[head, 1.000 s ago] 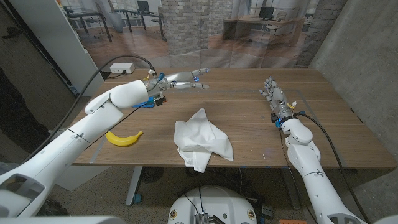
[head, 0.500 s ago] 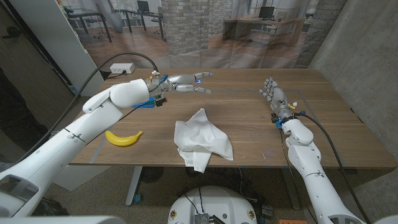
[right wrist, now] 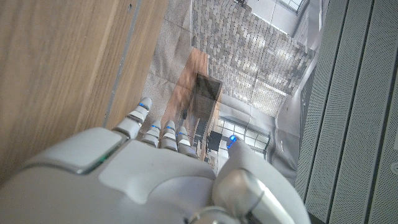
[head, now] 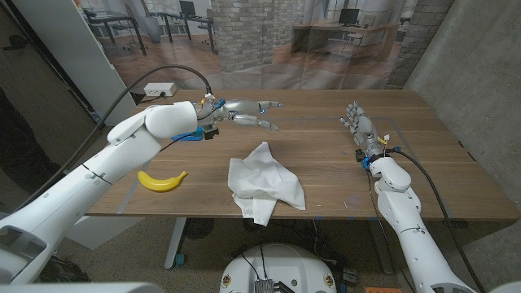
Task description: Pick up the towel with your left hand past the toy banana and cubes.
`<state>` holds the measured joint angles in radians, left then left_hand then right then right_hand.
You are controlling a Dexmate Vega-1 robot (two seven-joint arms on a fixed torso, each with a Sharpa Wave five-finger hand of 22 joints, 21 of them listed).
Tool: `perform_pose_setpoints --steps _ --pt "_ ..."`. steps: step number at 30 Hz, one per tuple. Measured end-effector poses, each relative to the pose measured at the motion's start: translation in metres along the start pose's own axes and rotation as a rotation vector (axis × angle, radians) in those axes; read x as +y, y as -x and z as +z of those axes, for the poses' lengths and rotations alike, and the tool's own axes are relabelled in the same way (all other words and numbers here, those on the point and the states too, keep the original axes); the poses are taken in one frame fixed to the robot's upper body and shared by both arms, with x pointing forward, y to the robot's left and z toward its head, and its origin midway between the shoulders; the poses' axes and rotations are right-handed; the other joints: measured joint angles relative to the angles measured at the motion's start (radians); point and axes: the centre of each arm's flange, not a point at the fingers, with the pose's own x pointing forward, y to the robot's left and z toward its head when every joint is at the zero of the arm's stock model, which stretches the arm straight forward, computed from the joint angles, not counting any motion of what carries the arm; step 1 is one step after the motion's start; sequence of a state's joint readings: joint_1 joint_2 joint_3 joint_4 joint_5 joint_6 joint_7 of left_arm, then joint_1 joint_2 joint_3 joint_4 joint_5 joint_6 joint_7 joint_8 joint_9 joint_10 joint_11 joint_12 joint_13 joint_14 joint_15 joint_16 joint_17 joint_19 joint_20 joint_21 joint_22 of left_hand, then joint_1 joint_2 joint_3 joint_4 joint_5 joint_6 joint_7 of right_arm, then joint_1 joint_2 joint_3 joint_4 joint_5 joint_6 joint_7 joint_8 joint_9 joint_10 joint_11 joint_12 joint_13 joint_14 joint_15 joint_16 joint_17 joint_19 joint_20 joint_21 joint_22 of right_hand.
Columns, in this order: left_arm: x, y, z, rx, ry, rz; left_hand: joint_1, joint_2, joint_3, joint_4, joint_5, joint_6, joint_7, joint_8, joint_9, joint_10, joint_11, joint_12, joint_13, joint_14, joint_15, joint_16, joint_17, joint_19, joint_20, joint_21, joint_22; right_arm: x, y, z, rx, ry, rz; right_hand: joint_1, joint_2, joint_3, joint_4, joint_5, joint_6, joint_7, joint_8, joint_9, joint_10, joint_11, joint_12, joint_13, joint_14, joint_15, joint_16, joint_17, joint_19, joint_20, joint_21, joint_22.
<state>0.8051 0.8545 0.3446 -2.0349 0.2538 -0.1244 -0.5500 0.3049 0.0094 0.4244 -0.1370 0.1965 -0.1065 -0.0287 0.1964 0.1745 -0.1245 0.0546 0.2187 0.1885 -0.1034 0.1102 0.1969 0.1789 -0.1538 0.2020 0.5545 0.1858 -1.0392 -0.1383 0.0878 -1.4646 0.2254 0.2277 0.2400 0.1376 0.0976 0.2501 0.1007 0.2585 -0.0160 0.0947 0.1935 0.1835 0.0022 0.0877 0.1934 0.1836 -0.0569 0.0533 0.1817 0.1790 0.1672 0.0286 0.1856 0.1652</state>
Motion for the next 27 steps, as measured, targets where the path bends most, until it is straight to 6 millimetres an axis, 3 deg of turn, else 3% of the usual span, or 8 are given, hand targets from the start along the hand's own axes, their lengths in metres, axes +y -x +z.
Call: perform_pose_setpoints --steps 10,13,22,27 --pt "0.001 -0.001 0.007 0.013 -0.053 -0.055 0.03 0.003 0.009 -0.011 0.0 0.02 -0.006 0.004 0.0 0.022 -0.006 0.004 -0.003 0.01 -0.001 0.0 -0.001 0.013 -0.002 -0.004 0.0 0.0 0.001 -0.001 -0.001 -0.002 -0.004 0.0 0.0 0.0 0.0 0.0 0.005 -0.005 0.0 0.0 0.002 0.002 0.0 0.0 0.001 0.001 0.0 0.0 0.0 0.0 0.0 0.0" --pt "0.001 -0.002 0.009 0.018 -0.067 -0.077 0.044 0.007 0.013 -0.015 0.0 0.028 -0.004 0.004 0.0 0.037 -0.021 0.008 -0.003 0.019 0.0 0.0 -0.002 0.015 0.0 -0.004 0.0 0.0 0.001 -0.001 -0.001 -0.003 -0.004 0.0 0.0 0.0 0.0 0.0 0.005 -0.005 0.0 0.0 0.002 0.002 0.0 0.0 0.006 0.006 0.0 0.0 0.0 0.0 0.0 0.0" --pt "0.002 -0.004 0.013 0.034 -0.095 -0.13 0.068 0.007 0.017 -0.019 0.0 0.051 -0.012 0.004 0.0 0.059 -0.031 0.012 -0.003 0.041 -0.008 0.004 -0.002 0.029 -0.007 -0.008 0.0 0.0 0.001 -0.001 0.001 -0.004 -0.006 0.0 0.0 0.0 0.0 0.0 0.013 -0.013 0.0 0.0 0.002 0.002 0.0 0.0 0.006 0.006 0.0 0.0 0.0 0.0 0.0 0.0" --pt "0.002 -0.005 0.013 0.045 -0.1 -0.158 0.084 0.006 0.017 -0.019 0.004 0.086 -0.013 0.004 0.0 0.111 -0.03 0.028 -0.003 0.087 -0.014 0.014 -0.002 0.046 -0.004 -0.008 0.0 0.0 0.001 -0.002 0.003 -0.005 -0.006 0.0 0.0 0.0 0.0 0.0 0.025 -0.025 0.0 0.0 0.004 0.004 0.0 0.0 0.006 0.006 0.0 0.0 0.0 0.0 0.0 0.0"
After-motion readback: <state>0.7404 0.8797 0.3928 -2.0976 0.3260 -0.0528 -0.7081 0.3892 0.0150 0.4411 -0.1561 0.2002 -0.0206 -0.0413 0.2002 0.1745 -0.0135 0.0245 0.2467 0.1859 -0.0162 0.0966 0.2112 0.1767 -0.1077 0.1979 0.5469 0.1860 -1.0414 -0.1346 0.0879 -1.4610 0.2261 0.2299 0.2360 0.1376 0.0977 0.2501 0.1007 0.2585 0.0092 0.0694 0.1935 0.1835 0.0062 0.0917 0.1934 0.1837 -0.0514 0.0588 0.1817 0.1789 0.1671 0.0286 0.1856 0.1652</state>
